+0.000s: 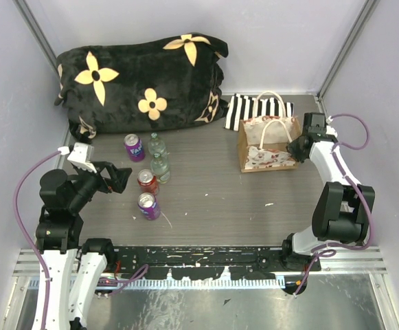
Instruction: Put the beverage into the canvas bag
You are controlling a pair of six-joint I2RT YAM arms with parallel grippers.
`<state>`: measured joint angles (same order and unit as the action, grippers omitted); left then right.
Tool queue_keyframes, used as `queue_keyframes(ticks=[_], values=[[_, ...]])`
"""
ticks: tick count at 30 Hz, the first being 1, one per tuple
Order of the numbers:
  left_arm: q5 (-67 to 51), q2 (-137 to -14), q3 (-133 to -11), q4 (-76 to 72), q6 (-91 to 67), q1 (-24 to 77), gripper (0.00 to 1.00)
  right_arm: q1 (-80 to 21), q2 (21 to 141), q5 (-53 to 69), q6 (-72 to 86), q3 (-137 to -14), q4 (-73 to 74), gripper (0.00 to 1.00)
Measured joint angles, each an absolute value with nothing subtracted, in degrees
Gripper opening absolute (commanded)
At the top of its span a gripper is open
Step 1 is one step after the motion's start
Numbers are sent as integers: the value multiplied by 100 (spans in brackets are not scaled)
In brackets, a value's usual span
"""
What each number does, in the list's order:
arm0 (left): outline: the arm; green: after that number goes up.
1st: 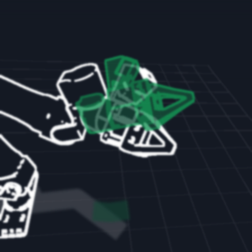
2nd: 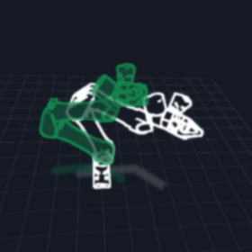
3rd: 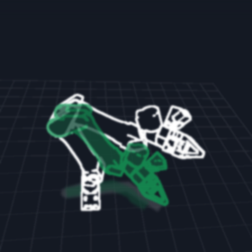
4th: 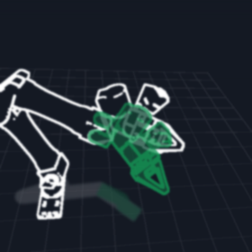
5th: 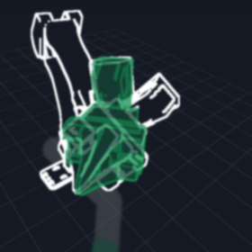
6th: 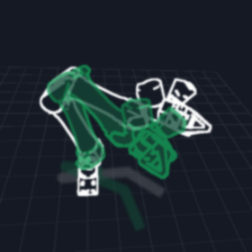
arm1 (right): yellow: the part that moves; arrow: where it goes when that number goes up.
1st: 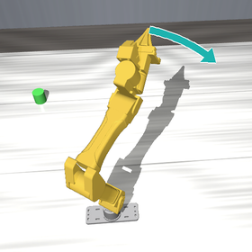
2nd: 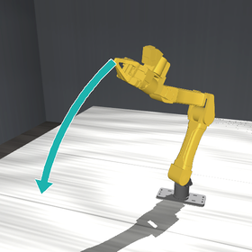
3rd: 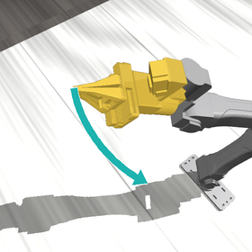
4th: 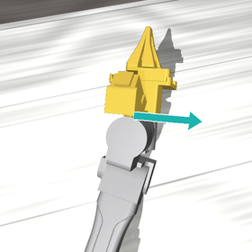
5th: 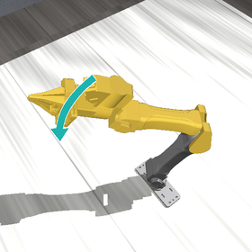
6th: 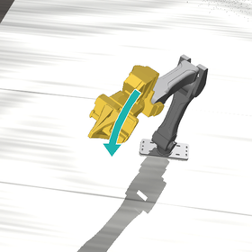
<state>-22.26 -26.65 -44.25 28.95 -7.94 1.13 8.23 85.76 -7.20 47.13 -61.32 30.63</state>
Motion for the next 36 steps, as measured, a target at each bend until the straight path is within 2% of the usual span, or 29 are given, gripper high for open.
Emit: queue_keyframes(ticks=[3, 7, 10, 17, 27, 36], values=[[-2252, -2665, -4427, 3026, -753, 113, 98, 834, 8615, -648, 4219, -6567, 3424, 1], [-2331, -2729, -4560, 3256, -613, 113, 98, 838, 8989, -355, 3382, -7802, 3859, 1], [-2366, -2803, -4768, 3385, -526, 113, 98, 838, 9111, -30, 2867, -8208, 3981, 1], [-2460, -2884, -5068, 3642, -368, 113, 98, 633, 9166, 766, 1837, -8250, 4842, 1], [-2530, -2958, -5144, 3935, -270, 113, 98, -843, 8945, 1339, 600, -7824, 5450, 1], [-2611, -2895, -5146, 4141, -215, 113, 98, -1597, 8919, 1581, -30, -7703, 5345, 1]])
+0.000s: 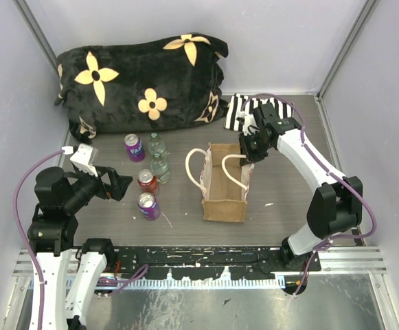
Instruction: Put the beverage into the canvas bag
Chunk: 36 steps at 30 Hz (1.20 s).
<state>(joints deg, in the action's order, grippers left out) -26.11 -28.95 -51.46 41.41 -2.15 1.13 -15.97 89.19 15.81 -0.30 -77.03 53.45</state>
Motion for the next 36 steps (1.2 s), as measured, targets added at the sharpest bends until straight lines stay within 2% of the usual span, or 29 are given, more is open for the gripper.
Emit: queue_keyframes(ticks=[11, 19, 20, 21, 22, 23, 24, 26, 28, 36], values=[[-2622, -2781, -5144, 4353, -152, 113, 98, -2281, 9706, 1708, -180, -7832, 4814, 1], [-2617, -2711, -5146, 4445, -67, 113, 98, -2504, 10499, 1706, -132, -8497, 4567, 1], [-2615, -2705, -5144, 4458, -49, 113, 98, -2512, 10606, 1704, -119, -8613, 4532, 5], [-2613, -2703, -5144, 4462, -43, 113, 98, -2515, 10676, 1706, -115, -8678, 4501, 18], [-2613, -2703, -5144, 4480, -25, 113, 98, -2517, 10753, 1704, -95, -8742, 4466, 34], [-2613, -2703, -5144, 4499, -23, 113, 98, -2517, 10805, 1704, -82, -8785, 4451, 59], [-2613, -2703, -5144, 4515, -21, 113, 98, -2517, 10851, 1704, -43, -8820, 4427, 75], [-2613, -2700, -5144, 4534, -16, 113, 98, -2517, 10873, 1708, 43, -8840, 4394, 89], [-2615, -2703, -5137, 4534, -12, 113, 98, -2517, 10855, 1710, 78, -8838, 4320, 93], [-2609, -2814, -5046, 4390, -84, 113, 98, -2517, 10241, 1577, 351, -8781, 4084, 93]])
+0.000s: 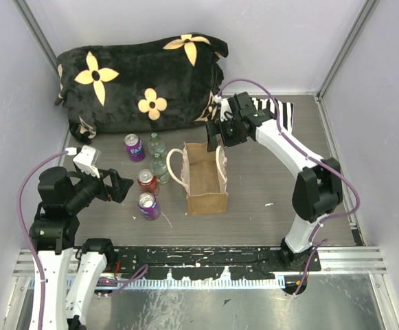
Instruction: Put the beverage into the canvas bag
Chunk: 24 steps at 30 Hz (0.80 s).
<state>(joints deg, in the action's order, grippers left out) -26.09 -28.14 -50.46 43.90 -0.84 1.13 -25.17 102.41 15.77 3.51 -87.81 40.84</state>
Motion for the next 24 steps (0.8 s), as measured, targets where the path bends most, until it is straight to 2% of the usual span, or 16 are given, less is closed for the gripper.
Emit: queue_keyframes(ticks=[7, 13, 24], values=[[-2554, -3514, -5004, 3743, -309, 113, 100, -2517, 9181, 1199, 530, -8849, 4071, 89], [-2311, -4591, -5033, 2816, -416, 200, 95, -2517, 8726, 954, 642, -8829, 4147, 87], [-1282, -6779, -5183, 886, -3, 1319, 90, -2517, 8184, 585, 869, -8353, 4381, 93]])
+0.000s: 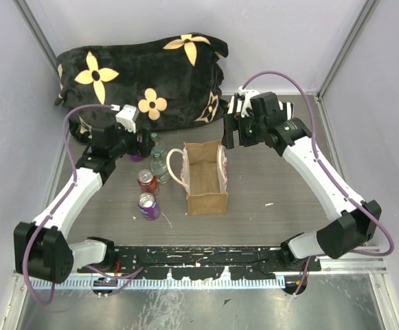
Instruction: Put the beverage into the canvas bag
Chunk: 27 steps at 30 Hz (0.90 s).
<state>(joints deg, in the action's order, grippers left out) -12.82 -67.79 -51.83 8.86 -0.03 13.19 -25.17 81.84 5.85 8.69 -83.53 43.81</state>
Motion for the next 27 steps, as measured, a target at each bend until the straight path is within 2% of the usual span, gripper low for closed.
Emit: queue_keyframes(ticks=[4, 5, 9, 27], values=[[-1098, -7225, -5177, 202, -123, 1328, 88, -2517, 7808, 462, 926, -8335, 4462, 93], [-1063, -7293, -5170, 30, -161, 1328, 85, -2517, 7725, 421, 930, -8335, 4482, 93], [-991, -7533, -5166, -548, -248, 1345, 81, -2515, 7570, 316, 967, -8335, 4571, 93], [-969, -7889, -4692, -1356, -416, 1625, 78, -2512, 7561, 123, 1240, -8335, 4851, 93]])
